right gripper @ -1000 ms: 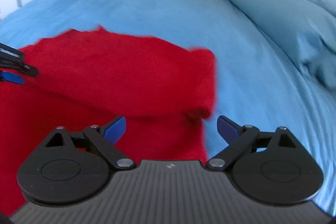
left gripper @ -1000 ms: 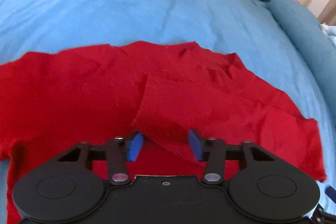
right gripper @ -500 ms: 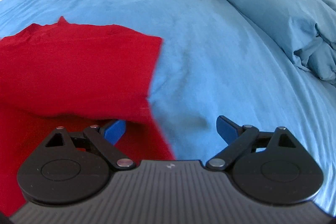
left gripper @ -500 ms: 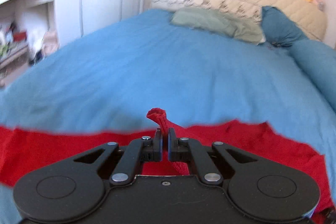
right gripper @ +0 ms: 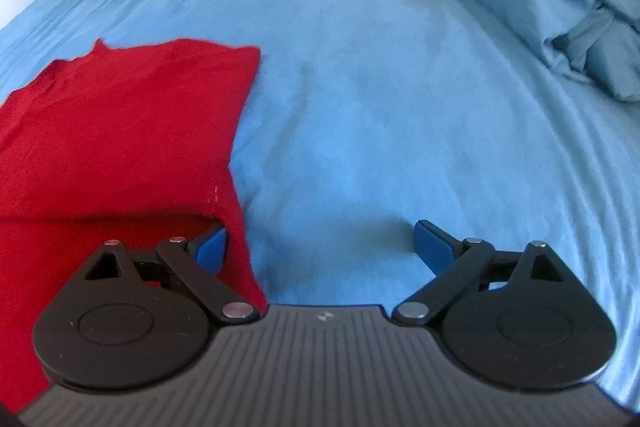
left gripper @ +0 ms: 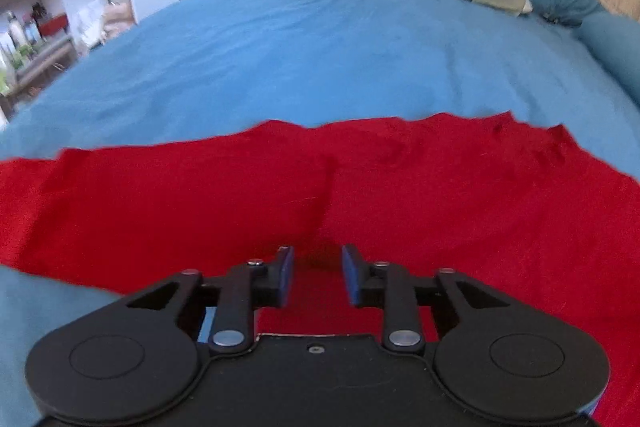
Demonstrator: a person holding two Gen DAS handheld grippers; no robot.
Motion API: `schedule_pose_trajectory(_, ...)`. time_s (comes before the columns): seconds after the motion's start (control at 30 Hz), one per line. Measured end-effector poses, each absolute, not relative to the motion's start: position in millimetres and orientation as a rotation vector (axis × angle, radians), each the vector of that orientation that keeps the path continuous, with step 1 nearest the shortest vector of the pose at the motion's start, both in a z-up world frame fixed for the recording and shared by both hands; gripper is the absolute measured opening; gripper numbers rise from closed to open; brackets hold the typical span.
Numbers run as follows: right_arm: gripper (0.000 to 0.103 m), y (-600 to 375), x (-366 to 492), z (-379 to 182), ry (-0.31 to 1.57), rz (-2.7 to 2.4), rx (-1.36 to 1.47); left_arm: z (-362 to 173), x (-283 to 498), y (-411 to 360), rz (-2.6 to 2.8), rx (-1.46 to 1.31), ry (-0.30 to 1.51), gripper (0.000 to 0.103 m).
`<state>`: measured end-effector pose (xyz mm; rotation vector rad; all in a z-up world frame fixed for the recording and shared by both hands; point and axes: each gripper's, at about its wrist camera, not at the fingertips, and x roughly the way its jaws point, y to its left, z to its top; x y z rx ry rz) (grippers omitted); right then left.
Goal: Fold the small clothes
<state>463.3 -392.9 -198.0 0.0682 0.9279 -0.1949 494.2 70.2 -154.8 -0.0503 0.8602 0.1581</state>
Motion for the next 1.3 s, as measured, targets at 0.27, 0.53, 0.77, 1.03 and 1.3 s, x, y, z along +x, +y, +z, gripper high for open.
schedule_pose_trajectory(0.27,0.103,-314.6,466.4,-151.8,0.805,0.101,0.090,-116.8,471.3,56.9,0.123,0.067,0.784,0.074)
schedule_pose_trajectory(0.53,0.103,-319.9,484.0,-212.6,0.814,-0.012,0.117,-129.0,505.2,25.2,0.014,0.043,0.766,0.075)
schedule_pose_trajectory(0.77,0.103,-317.6,497.2,-177.1,0.764,0.046,0.087,-138.1,509.6,21.9,-0.018,0.011,0.787,0.075)
schedule_pose_trajectory(1.03,0.103,-314.0,603.4,-207.2,0.808,-0.016,0.081,-178.9,509.4,20.5,-0.034,0.016,0.862,0.075)
schedule_pose_trajectory(1.3,0.103,-328.3,617.7,-209.3,0.822,-0.024,0.091,-169.2,509.9,20.8,-0.035,0.013,0.881,0.077)
